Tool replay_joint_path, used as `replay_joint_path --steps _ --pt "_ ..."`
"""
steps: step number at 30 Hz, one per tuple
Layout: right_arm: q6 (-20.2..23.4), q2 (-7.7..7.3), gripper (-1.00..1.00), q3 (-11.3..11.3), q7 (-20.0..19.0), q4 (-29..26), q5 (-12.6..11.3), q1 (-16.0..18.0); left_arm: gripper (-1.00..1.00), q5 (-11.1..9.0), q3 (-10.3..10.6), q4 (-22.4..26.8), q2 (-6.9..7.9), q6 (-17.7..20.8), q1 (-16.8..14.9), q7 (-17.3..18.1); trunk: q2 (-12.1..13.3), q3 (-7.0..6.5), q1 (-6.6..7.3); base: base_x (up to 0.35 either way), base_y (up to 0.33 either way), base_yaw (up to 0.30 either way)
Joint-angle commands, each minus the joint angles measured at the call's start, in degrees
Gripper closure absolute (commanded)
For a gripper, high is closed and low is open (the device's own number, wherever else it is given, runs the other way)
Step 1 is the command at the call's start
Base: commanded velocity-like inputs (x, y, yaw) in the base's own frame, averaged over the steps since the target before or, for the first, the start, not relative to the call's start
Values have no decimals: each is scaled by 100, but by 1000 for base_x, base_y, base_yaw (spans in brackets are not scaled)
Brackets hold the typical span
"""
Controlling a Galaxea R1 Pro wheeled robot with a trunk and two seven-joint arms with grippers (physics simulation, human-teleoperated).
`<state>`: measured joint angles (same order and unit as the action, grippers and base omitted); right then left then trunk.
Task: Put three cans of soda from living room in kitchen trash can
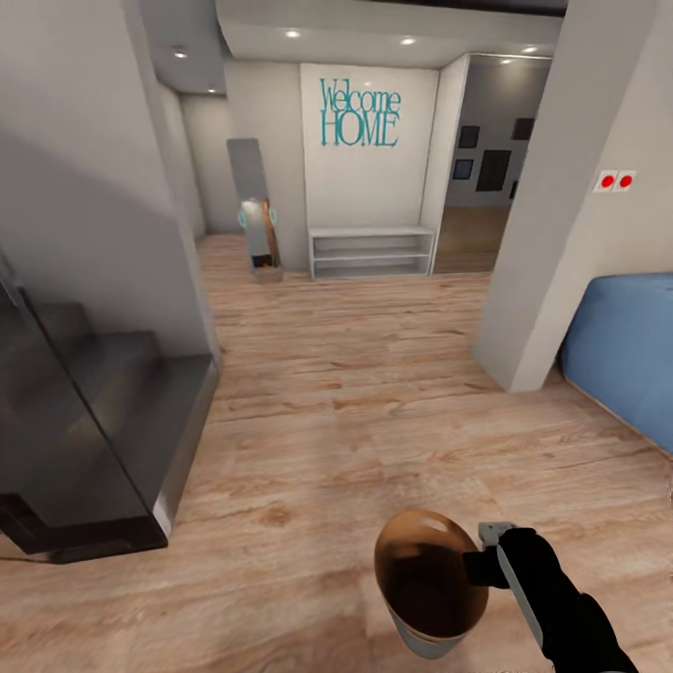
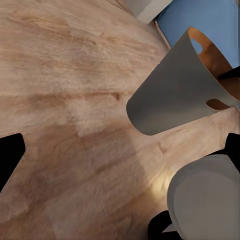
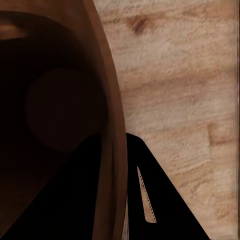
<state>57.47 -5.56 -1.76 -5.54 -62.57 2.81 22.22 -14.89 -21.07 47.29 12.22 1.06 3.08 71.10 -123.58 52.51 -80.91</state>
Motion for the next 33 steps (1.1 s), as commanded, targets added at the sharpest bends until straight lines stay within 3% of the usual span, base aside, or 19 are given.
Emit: replay_joint_path --steps 1,11,23,33 --pt "2 2 100 1 -35 3 -115 2 -100 -2 -2 0 0 0 0 0 0 -2 0 0 -90 -60" --pt "3 2 100 7 -35 14 -114 2 -100 -4 -3 0 0 0 0 0 0 -6 0 0 -83 -31" --pt "8 2 100 16 -35 23 -114 2 -100 -2 -1 0 0 0 0 0 0 -31 0 0 -41 -214" --pt "9 2 100 35 -35 26 -114 2 -100 -3 -1 0 0 0 0 0 0 -34 0 0 -2 -67"
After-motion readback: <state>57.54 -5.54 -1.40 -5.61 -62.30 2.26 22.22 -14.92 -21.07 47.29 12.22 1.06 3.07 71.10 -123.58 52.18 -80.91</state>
